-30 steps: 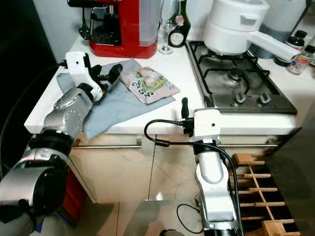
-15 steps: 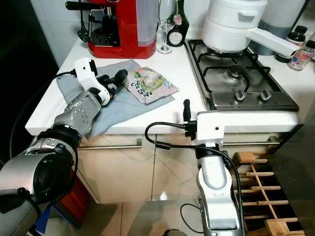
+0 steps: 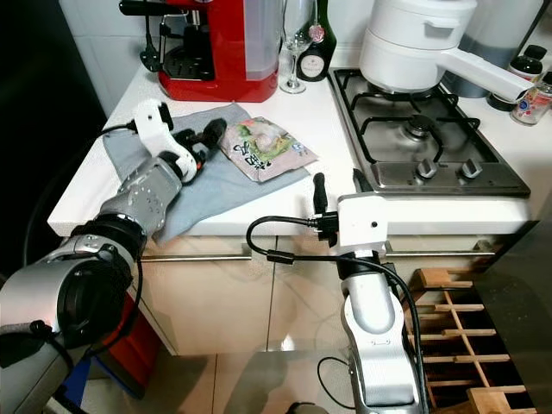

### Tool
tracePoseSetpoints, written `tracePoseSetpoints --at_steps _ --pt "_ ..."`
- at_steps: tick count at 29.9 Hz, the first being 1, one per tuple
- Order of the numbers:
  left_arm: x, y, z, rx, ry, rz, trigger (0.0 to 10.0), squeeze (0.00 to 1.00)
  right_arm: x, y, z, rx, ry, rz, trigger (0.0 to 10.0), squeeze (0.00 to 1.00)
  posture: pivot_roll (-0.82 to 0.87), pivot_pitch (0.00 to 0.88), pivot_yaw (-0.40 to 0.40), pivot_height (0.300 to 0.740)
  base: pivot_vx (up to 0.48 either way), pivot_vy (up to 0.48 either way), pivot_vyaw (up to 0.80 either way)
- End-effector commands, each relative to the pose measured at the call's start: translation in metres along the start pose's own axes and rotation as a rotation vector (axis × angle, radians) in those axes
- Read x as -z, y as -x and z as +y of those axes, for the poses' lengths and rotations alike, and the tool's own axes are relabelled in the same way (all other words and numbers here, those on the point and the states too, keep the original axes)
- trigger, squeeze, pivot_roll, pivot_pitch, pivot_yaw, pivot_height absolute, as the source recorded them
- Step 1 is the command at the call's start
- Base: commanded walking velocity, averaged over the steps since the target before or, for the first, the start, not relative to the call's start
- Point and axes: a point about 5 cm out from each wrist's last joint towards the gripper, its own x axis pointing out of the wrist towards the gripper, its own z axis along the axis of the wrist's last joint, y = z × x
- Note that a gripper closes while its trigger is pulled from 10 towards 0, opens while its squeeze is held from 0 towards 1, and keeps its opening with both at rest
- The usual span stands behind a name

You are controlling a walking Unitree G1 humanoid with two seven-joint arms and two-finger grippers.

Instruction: Restocking fridge

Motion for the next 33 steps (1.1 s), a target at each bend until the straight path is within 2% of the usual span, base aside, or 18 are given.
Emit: tracePoseSetpoints --at_steps 1,3,6,8,9,10,11,12,13,14,16,17,20,22,24,25,29,33 --pt "0.004 -0.002 -0.005 0.011 -0.023 0.028 10.0 0.00 -0.003 0.001 0.000 0.000 0.001 -0.004 10.0 0.00 -0.24 0.023 0.050 0.740 0.000 0.000 0.00" --pt "0.013 -0.004 -0.016 0.043 -0.055 0.076 10.0 0.00 -0.003 0.000 0.000 0.002 0.002 -0.003 10.0 0.00 -0.24 0.019 0.050 0.740 0.000 0.000 0.00" --pt "0.020 -0.004 -0.022 0.064 -0.083 0.111 10.0 0.00 -0.003 0.000 0.000 0.002 0.002 -0.003 10.0 0.00 -0.24 0.018 0.049 0.740 0.000 0.000 0.00" --pt "0.028 -0.004 -0.026 0.075 -0.138 0.154 10.0 0.00 -0.003 -0.002 0.000 0.000 0.003 -0.003 10.0 0.00 -0.24 0.015 0.047 0.740 0.000 0.000 0.00" --pt "0.033 -0.003 -0.028 0.087 -0.274 0.181 10.0 0.00 -0.003 -0.003 0.000 -0.001 0.002 -0.004 10.0 0.00 -0.24 0.012 0.050 0.740 0.000 0.000 0.00" --pt "0.033 -0.003 -0.028 0.087 -0.274 0.181 10.0 0.00 -0.003 -0.003 0.000 -0.001 0.002 -0.004 10.0 0.00 -0.24 0.012 0.050 0.740 0.000 0.000 0.00" --pt "0.034 -0.003 -0.028 0.093 -0.371 0.187 10.0 0.00 -0.003 -0.003 0.001 -0.003 0.003 -0.005 10.0 0.00 -0.24 0.011 0.050 0.740 0.000 0.000 0.00" --pt "0.032 -0.005 -0.035 0.128 -0.572 0.166 10.0 0.00 -0.003 -0.003 0.001 -0.002 0.004 -0.008 10.0 0.00 -0.24 0.007 0.052 0.740 0.000 0.000 0.00" --pt "0.029 -0.006 -0.041 0.153 -0.671 0.137 10.0 0.00 -0.003 -0.003 0.001 0.001 0.003 -0.009 10.0 0.00 -0.23 0.002 0.054 0.740 0.000 0.000 0.00" --pt "0.029 -0.006 -0.041 0.153 -0.671 0.137 10.0 0.00 -0.003 -0.003 0.001 0.001 0.003 -0.009 10.0 0.00 -0.23 0.002 0.054 0.740 0.000 0.000 0.00" --pt "0.030 -0.006 -0.049 0.204 -0.764 0.112 10.0 0.00 -0.002 -0.004 0.001 0.006 0.002 -0.009 10.0 0.00 -0.22 0.000 0.054 0.740 0.000 0.000 0.00" --pt "0.030 -0.006 -0.049 0.204 -0.764 0.112 10.0 0.00 -0.002 -0.004 0.001 0.006 0.002 -0.009 10.0 0.00 -0.22 0.000 0.054 0.740 0.000 0.000 0.00" --pt "0.051 -0.001 -0.051 0.278 -0.795 0.195 10.0 0.00 0.000 -0.006 0.002 0.008 -0.004 -0.007 10.0 0.00 -0.21 0.000 0.052 0.740 0.000 0.000 0.00" --pt "0.070 0.006 -0.049 0.341 -0.787 0.290 10.0 0.00 0.001 -0.009 0.004 0.002 -0.009 -0.008 10.0 0.00 -0.20 0.000 0.050 0.740 0.000 0.000 0.00" --pt "0.074 0.008 -0.048 0.362 -0.785 0.311 10.0 0.00 0.001 -0.009 0.004 0.002 -0.011 -0.008 10.0 0.00 -0.19 0.000 0.050 0.740 0.000 0.000 0.00" --pt "0.079 0.010 -0.051 0.416 -0.773 0.327 10.0 0.00 0.002 -0.010 0.004 0.005 -0.014 -0.008 10.0 0.00 -0.19 0.000 0.048 0.740 0.000 0.000 0.00" --pt "0.080 0.013 -0.056 0.500 -0.754 0.311 10.0 0.00 0.003 -0.011 0.004 0.006 -0.015 -0.008 10.0 0.00 -0.18 0.000 0.046 0.740 0.000 0.000 0.00" --pt "0.069 0.016 -0.063 0.608 -0.700 0.236 10.0 0.00 0.004 -0.012 0.004 0.004 -0.013 -0.009 10.0 0.00 -0.18 0.000 0.041 0.740 0.000 0.000 0.00"
